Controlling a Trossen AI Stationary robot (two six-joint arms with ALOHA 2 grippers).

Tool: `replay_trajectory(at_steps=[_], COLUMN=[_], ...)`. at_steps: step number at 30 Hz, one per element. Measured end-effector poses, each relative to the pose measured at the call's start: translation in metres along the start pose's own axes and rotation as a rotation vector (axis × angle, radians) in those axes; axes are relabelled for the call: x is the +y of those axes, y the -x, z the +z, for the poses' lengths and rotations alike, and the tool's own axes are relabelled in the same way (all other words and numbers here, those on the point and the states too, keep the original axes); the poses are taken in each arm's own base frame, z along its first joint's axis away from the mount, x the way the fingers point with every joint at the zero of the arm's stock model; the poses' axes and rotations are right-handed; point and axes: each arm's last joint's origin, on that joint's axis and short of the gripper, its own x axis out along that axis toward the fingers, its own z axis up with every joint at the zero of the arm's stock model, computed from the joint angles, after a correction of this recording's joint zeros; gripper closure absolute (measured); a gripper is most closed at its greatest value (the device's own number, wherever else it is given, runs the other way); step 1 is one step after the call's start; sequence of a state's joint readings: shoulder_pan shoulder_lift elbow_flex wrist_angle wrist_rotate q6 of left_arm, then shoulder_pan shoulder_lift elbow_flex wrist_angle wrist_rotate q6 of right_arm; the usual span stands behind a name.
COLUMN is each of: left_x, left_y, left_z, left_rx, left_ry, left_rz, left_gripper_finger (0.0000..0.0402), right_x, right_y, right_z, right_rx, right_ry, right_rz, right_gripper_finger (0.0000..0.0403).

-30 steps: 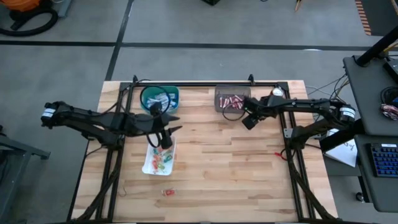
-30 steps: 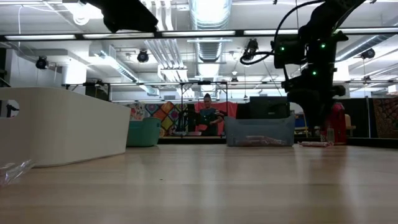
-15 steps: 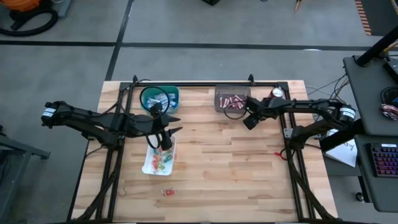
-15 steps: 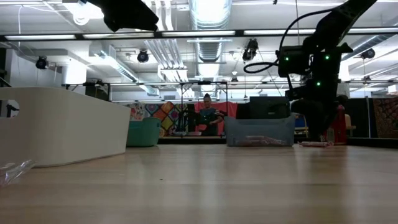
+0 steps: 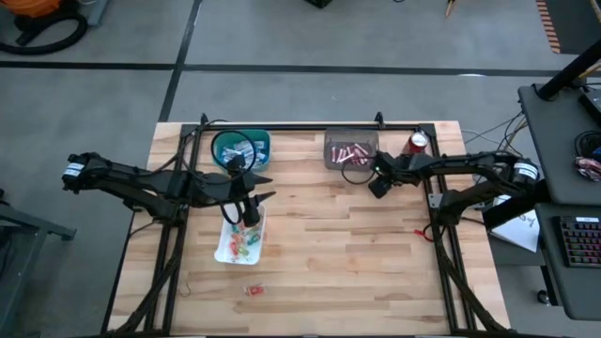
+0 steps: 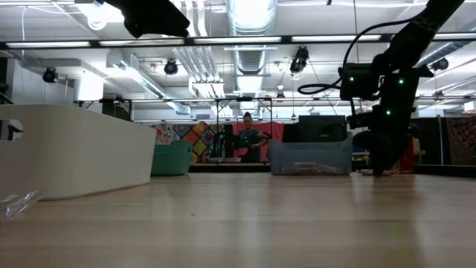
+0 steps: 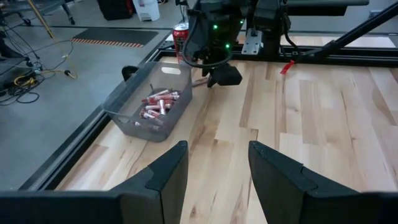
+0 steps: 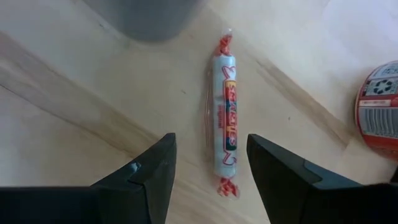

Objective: Sort candy
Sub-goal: Put the transparent candy rolls into the black bin

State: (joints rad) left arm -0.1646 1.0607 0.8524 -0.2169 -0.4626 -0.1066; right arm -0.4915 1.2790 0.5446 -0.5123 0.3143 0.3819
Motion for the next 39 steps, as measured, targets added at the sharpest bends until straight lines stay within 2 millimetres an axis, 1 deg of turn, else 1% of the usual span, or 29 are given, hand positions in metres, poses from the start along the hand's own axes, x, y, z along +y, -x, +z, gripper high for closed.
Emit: replay_trajectory(at_steps=[3,5,8,13,15,19,22,24,27,29,32,36,39], left_x=[0.0,0.0,0.0,0.0,0.0,0.0,0.0,0.0,0.0,0.0,-0.001,-0.003,-0.005], left_y=[0.0,0.0,0.0,-0.001,-0.001,-0.001,-0.001,-0.001,-0.001,-0.001,-0.002,-0.007,-0.012], left_z=[0.0,0.0,0.001,0.0,0.0,0.0,0.0,0.0,0.0,-0.001,-0.002,-0.004,-0.006], left_rx=[0.0,-0.003,-0.011,-0.011,-0.01,-0.01,-0.01,-0.011,-0.009,-0.007,-0.008,0.004,0.019], left_ry=[0.0,0.001,0.005,0.005,0.005,0.005,0.005,0.005,0.004,-0.004,-0.011,-0.022,-0.041], left_rz=[0.0,0.0,-0.001,0.0,0.0,0.0,0.0,-0.001,-0.001,0.0,-0.001,0.0,0.002], left_gripper_finger=[0.0249,0.0249,0.0249,0.0249,0.0249,0.0249,0.0249,0.0249,0.0249,0.0249,0.0249,0.0249,0.0249], right_x=[0.0,0.001,0.002,0.003,0.003,0.003,0.001,0.002,0.008,0.017,0.032,0.05,0.056], right_y=[-0.001,-0.002,-0.002,0.0,0.001,0.009,0.021,0.03,0.039,0.045,0.05,0.062,0.073], right_z=[-0.003,-0.003,-0.003,-0.002,-0.001,0.001,0.0,0.003,0.0,0.003,0.01,0.029,0.049], right_rx=[0.011,0.019,0.024,0.042,0.055,0.118,0.211,0.242,0.291,0.259,0.163,-0.062,-0.256], right_ry=[0.001,0.003,0.007,0.002,0.009,0.02,0.017,0.012,0.045,0.07,0.097,0.129,0.128], right_rz=[0.021,0.047,0.071,0.11,0.124,0.15,0.174,0.255,0.41,0.542,0.683,0.853,0.914], right_gripper_finger=[0.0219,0.0236,0.0277,0.0358,0.038,0.039,0.0394,0.0394,0.0394,0.0394,0.0394,0.0394,0.0394])
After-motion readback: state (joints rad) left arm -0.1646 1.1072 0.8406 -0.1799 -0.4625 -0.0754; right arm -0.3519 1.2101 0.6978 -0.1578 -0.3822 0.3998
